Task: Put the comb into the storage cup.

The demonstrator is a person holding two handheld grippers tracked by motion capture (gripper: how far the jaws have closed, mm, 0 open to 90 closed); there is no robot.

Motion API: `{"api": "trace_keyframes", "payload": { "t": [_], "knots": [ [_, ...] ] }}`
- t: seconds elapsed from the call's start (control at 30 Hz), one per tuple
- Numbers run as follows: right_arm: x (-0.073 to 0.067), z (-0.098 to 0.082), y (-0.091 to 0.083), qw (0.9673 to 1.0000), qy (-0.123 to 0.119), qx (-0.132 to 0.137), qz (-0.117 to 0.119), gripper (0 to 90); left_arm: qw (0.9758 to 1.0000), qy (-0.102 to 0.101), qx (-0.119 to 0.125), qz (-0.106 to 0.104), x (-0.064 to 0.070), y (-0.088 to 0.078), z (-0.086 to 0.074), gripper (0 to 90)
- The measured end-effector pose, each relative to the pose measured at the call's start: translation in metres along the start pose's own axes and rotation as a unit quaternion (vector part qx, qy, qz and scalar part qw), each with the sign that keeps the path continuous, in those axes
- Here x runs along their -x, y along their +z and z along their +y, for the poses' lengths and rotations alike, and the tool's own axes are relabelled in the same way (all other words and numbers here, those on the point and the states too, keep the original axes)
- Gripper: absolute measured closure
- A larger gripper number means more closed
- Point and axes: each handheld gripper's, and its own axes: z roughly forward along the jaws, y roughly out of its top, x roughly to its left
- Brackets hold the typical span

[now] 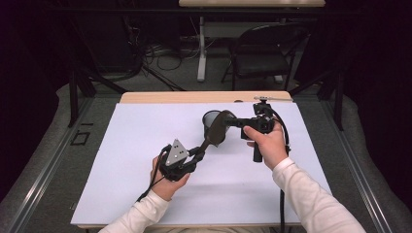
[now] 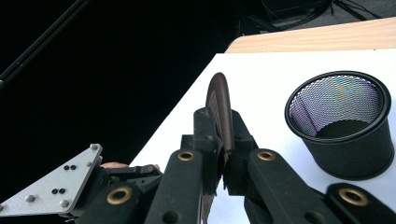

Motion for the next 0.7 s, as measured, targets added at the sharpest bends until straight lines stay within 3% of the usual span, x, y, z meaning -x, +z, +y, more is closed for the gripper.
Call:
{"api": "trace_keyframes", "payload": {
  "t": [0.7],
  "knots": [
    [-0.0011,-0.0002,0.0013,0.9999,0.009,0.005,0.003,87.0,1.0000,-0.002,0.002,0.000,-0.0015,0.0002,-0.0003,72.4]
  ]
}}
